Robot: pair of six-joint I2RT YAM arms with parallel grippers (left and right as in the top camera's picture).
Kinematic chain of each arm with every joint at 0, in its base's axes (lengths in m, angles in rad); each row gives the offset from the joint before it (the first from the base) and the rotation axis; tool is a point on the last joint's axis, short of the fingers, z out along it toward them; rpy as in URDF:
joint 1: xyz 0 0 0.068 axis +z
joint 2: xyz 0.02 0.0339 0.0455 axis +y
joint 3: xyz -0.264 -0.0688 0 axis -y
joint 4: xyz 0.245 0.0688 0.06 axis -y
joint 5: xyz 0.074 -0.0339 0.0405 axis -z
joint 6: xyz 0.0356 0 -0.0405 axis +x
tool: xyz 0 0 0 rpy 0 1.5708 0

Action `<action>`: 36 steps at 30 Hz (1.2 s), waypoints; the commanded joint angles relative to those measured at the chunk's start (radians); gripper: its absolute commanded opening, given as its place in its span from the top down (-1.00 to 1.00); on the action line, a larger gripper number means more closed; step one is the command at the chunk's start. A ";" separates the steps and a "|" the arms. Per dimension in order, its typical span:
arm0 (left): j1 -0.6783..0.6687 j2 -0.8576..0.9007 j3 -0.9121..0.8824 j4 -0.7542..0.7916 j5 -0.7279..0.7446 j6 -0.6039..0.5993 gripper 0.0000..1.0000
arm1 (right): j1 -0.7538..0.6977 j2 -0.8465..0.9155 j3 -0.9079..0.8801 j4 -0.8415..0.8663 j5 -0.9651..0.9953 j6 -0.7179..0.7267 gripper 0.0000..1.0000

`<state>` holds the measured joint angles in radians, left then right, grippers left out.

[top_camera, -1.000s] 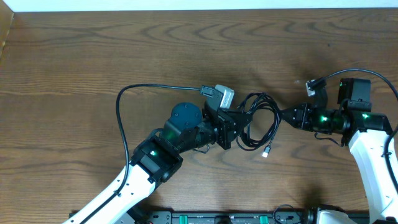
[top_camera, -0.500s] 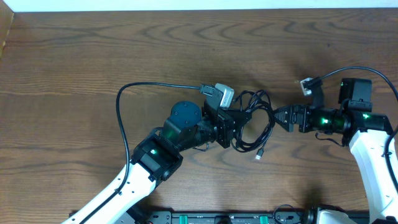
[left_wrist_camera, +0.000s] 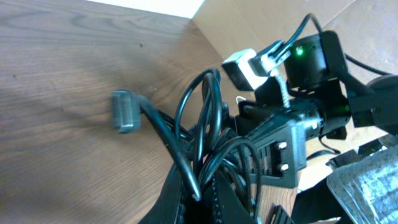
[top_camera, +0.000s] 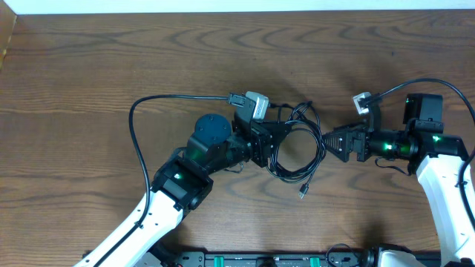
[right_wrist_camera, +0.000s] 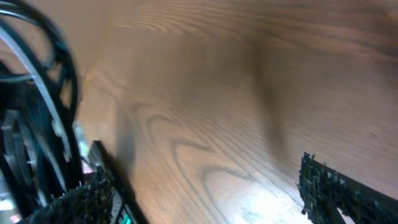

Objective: Untangle cables
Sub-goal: 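Grasp a black cable loop with the right gripper and pull it rightward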

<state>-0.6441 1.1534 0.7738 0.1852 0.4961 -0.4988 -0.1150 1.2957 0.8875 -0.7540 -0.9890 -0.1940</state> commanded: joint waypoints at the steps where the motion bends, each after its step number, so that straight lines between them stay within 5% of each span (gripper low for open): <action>1: 0.014 0.010 0.017 0.057 0.001 -0.042 0.85 | 0.012 -0.008 -0.001 -0.005 0.167 0.137 -0.87; 8: 0.014 0.011 0.017 0.026 -0.244 -0.173 0.85 | 0.012 -0.008 -0.001 -0.049 0.163 0.267 -0.85; 13: 0.014 0.011 0.017 0.026 -0.244 -0.174 0.85 | 0.012 -0.008 -0.001 -0.048 0.019 0.230 -0.99; 23: 0.013 0.011 0.017 0.048 -0.126 -0.431 0.85 | 0.012 -0.008 -0.001 0.067 -0.129 0.242 -0.97; 36: 0.008 0.015 0.017 0.050 -0.114 -0.465 0.85 | 0.083 -0.008 -0.001 0.071 -0.155 0.284 -0.59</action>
<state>-0.6357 1.1652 0.7738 0.2226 0.3653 -0.9470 -0.0635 1.2957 0.8871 -0.6872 -1.1141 0.0807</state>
